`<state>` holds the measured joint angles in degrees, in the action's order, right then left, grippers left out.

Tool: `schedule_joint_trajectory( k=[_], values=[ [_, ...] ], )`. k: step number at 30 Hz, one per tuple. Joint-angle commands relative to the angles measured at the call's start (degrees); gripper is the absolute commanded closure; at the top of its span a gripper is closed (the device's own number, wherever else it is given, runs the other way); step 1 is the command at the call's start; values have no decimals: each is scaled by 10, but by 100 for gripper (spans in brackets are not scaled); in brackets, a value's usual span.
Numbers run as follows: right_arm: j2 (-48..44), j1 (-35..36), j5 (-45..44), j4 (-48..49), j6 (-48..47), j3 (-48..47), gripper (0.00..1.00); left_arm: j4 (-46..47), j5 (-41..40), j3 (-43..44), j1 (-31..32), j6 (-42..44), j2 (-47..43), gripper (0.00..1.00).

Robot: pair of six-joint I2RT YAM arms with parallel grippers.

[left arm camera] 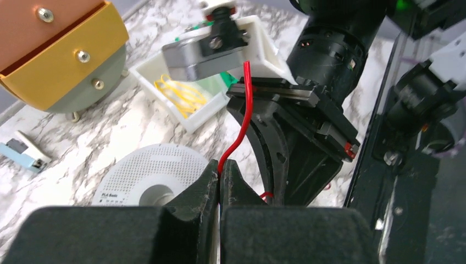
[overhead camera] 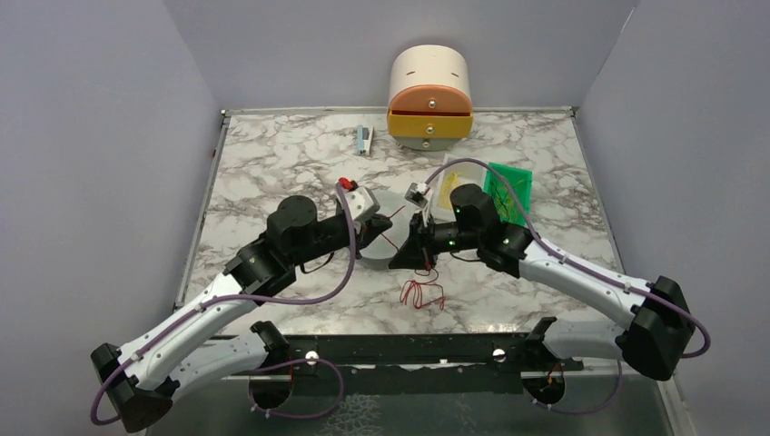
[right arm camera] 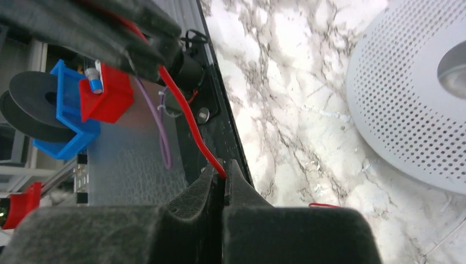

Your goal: Wrap the cables

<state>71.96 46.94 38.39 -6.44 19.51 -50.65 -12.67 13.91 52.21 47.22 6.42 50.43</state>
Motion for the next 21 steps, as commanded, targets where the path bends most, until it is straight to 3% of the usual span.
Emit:
schedule_joint_trajectory(
  k=[1, 12, 21],
  values=[
    [-52, 4, -25, 109, 19, 53, 99, 163, -32, -36, -1, -109, -53, 100],
    [-147, 4, -49, 382, -67, 191, 99, 358, -132, -125, 0, -396, -81, 100],
    [-130, 8, -86, 483, -134, 237, 99, 503, -128, -167, 0, -508, -77, 100]
  ],
)
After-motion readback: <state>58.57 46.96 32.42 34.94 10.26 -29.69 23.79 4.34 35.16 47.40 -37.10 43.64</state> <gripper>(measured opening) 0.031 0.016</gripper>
